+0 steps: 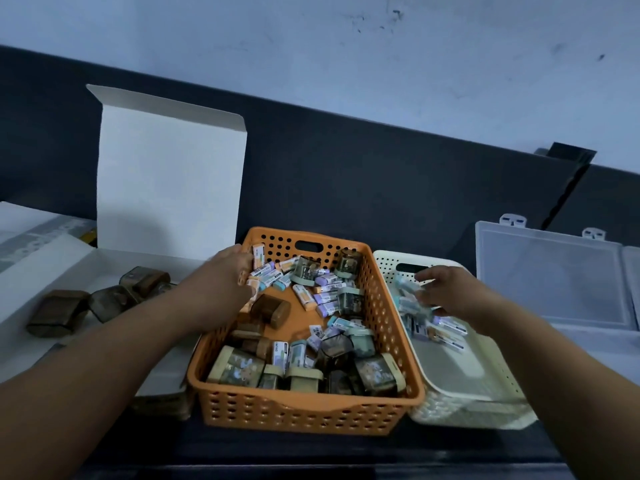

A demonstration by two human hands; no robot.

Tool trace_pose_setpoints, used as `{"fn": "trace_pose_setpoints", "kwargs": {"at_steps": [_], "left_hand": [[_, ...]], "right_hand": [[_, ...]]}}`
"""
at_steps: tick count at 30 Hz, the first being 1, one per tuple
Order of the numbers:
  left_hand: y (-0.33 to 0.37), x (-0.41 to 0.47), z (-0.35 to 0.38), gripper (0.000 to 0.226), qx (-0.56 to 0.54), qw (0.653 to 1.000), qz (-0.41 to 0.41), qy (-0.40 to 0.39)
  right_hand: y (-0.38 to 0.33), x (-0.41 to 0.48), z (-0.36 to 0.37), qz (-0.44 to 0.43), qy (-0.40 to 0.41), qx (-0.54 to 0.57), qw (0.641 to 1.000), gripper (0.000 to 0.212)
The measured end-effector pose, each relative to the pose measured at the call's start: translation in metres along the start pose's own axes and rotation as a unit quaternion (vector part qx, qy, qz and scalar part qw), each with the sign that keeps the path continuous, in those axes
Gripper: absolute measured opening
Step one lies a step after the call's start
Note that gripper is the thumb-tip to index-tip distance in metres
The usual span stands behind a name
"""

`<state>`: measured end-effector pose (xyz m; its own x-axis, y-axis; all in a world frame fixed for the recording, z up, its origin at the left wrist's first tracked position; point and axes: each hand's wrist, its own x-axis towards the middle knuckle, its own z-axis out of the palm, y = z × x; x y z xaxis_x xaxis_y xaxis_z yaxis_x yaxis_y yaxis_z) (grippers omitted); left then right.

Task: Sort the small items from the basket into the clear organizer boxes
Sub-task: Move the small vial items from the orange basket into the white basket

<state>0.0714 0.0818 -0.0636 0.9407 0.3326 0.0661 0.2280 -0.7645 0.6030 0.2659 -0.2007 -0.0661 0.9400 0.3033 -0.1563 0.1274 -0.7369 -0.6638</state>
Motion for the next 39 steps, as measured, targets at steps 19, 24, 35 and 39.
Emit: {"fn": "trace_pose_setpoints", "kwargs": {"at_steps": [19,24,35,39], "left_hand": [[-0.017,0.005,0.004,0.054,-0.044,0.999,-0.008,0.001],[-0.024,0.007,0.006,0.055,-0.08,0.997,-0.007,-0.003],[-0.026,0.009,0.008,0.061,-0.051,0.998,-0.021,-0.009],[-0.026,0.009,0.008,0.061,-0.053,0.998,-0.017,-0.005]], "right_hand": [[-0.159,0.014,0.135,-0.31,-0.186,-0.298,0.883,0.054],[-0.163,0.025,0.146,-0.3,-0.204,-0.375,0.853,0.074],[-0.149,0.043,0.151,-0.293,-0.171,-0.362,0.868,0.053],[-0.15,0.045,0.153,-0.295,-0.176,-0.393,0.853,0.063]]}}
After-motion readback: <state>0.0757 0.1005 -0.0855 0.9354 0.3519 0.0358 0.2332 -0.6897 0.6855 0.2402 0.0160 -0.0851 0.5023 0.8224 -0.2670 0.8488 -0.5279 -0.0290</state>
